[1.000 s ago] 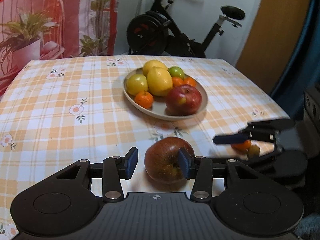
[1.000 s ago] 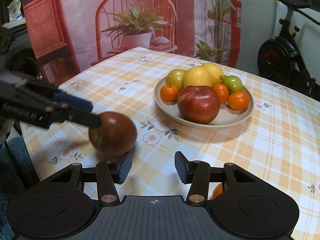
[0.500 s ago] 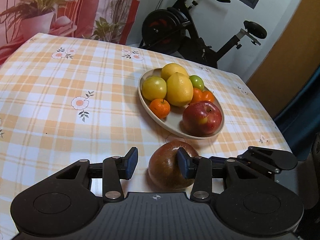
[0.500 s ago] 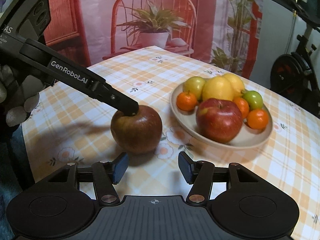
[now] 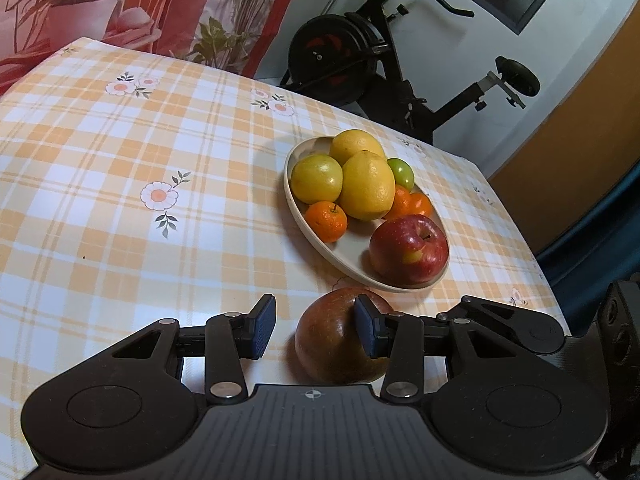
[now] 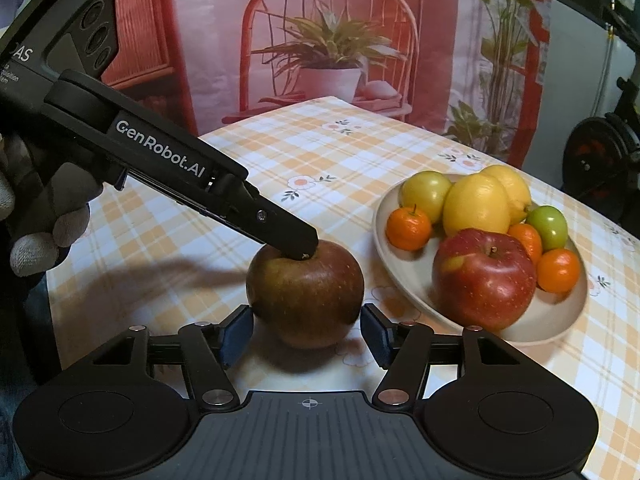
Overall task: Organize fruits
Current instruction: 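Close the left tool around the dark red apple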
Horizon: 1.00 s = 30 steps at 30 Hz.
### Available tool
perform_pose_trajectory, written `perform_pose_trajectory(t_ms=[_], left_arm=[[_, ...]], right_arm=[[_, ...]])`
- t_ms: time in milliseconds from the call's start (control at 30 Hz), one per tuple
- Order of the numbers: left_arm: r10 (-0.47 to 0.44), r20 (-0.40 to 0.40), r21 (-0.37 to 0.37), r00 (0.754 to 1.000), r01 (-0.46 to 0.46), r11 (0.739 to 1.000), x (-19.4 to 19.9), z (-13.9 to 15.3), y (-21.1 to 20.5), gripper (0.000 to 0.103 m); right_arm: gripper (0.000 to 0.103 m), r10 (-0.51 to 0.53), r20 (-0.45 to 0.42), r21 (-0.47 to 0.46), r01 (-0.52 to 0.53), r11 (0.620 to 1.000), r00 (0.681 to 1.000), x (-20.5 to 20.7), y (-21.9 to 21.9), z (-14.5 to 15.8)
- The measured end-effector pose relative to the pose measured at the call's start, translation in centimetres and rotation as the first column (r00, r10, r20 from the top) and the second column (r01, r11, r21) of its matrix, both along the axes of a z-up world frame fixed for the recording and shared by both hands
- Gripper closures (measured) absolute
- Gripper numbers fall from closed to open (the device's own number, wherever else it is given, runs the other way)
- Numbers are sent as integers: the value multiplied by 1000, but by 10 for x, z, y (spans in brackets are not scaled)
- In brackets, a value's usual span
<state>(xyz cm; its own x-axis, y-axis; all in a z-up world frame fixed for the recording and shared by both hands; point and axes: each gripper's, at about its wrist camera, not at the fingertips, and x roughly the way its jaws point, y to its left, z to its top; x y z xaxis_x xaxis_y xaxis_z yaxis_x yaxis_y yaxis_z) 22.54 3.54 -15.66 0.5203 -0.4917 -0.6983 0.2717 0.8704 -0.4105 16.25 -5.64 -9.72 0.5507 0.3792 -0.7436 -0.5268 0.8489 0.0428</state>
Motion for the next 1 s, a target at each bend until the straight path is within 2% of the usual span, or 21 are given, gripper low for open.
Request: perform_pose_trajectory(t_ms=[633,733,1000], left_arm=[[-55,-30,-59,998,53,997,-3,-3,-8,58],[-68,-34,-68,997,65,996,-5,-3,-11,61],[-74,-11,-77,997,73,994,-4,10,-19,61]], right_arm=[[47,-43,-17,85,44,995,999,-5,-16,-6],[47,-53,-22,95,55,994,998,-6,-18,-6],[47,-88,12,126,86,988,996,-13,-28,5]])
